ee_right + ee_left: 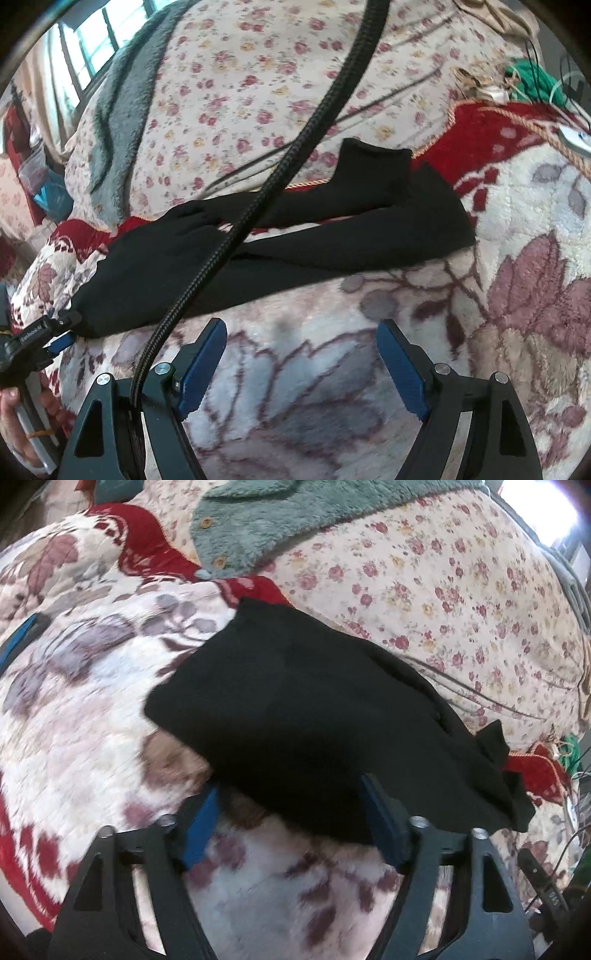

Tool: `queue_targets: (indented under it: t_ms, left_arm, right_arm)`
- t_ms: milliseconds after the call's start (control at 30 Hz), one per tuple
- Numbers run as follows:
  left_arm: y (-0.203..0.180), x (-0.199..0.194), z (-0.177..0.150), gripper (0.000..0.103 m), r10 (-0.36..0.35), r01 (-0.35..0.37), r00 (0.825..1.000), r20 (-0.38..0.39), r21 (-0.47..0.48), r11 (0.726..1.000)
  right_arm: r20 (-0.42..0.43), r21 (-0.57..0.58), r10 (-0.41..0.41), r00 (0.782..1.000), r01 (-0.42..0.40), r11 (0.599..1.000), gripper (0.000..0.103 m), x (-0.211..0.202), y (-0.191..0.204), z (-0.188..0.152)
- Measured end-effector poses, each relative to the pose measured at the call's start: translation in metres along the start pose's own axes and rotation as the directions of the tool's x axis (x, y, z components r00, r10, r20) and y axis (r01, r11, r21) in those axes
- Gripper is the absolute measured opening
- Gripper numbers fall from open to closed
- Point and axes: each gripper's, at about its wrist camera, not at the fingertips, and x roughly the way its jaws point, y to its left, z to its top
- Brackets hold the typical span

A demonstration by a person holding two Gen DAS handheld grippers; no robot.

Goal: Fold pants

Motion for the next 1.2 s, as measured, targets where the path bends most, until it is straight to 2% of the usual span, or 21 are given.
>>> queue_targets:
  t_ms: [133,233,267,300,333,400,467,533,600,667,767,967,1200]
  left_arm:
    - [-0.013,0.01,0.007,0.087,0.0,0.0,1.0,0.011,0.0,1.0]
    - [-0.018,0.015,0.014,0.085,-0.058,0.058,0.998,-0.011,-0.003,0.998]
    - [-0.018,0.016,0.016,0.075,-0.1,0.1,0.995,-0.021,-0.013,0.995]
    - [-0.019,0.018,0.018,0.06,-0.145,0.144,0.989,-0.042,-0.019,0.989]
    - [-0.021,0.021,0.019,0.052,-0.166,0.166,0.984,-0.065,-0.011,0.986]
    - [-0.025,0.028,0.02,0.029,-0.16,0.162,0.982,-0.101,0.016,0.987]
    - [-0.025,0.032,0.02,0.025,-0.14,0.145,0.984,-0.111,0.038,0.989]
    - [-0.023,0.032,0.022,0.018,-0.162,0.168,0.98,-0.117,0.041,0.985]
    - [-0.021,0.031,0.025,0.013,-0.183,0.189,0.975,-0.124,0.035,0.981]
    - [-0.02,0.03,0.028,0.012,-0.193,0.199,0.973,-0.124,0.032,0.98]
    - [-0.023,0.022,0.029,0.011,-0.185,0.192,0.977,-0.109,0.061,0.98]
    - [-0.022,0.002,0.038,0.009,-0.194,0.199,0.979,-0.066,0.088,0.976]
    - [0.008,-0.034,0.045,0.009,-0.178,0.178,0.984,-0.017,0.124,0.976]
  right_arm:
    - [-0.008,0.027,-0.008,1.0,0.008,1.0,0.082,0.008,-0.011,0.002]
    - [-0.022,0.076,0.047,0.999,-0.045,0.996,0.082,0.019,-0.019,0.003]
    - [-0.03,0.085,0.051,0.998,-0.048,0.995,0.082,0.023,-0.019,0.003]
    - [-0.032,0.088,0.047,0.998,-0.044,0.995,0.082,0.025,-0.02,0.004]
    - [-0.031,0.084,0.044,0.999,-0.042,0.996,0.082,0.028,-0.02,0.007]
    - [-0.039,0.078,0.047,0.998,-0.043,0.996,0.082,0.033,-0.019,0.012]
    - [-0.054,0.066,0.059,0.997,-0.055,0.996,0.082,0.041,-0.019,0.02]
    - [-0.065,0.067,0.07,0.995,-0.066,0.996,0.083,0.051,-0.021,0.026]
    - [-0.051,0.087,0.101,0.994,-0.096,0.992,0.073,0.058,-0.025,0.035]
    - [-0.044,0.147,0.155,0.987,-0.147,0.978,0.039,0.07,-0.033,0.044]
    - [0.014,0.24,0.202,0.979,-0.199,0.95,0.022,0.074,-0.044,0.048]
    - [0.082,0.187,0.211,0.974,-0.223,0.957,0.016,0.045,-0.03,0.039]
    - [0.037,0.184,0.262,0.964,-0.265,0.947,0.015,0.016,-0.006,0.015]
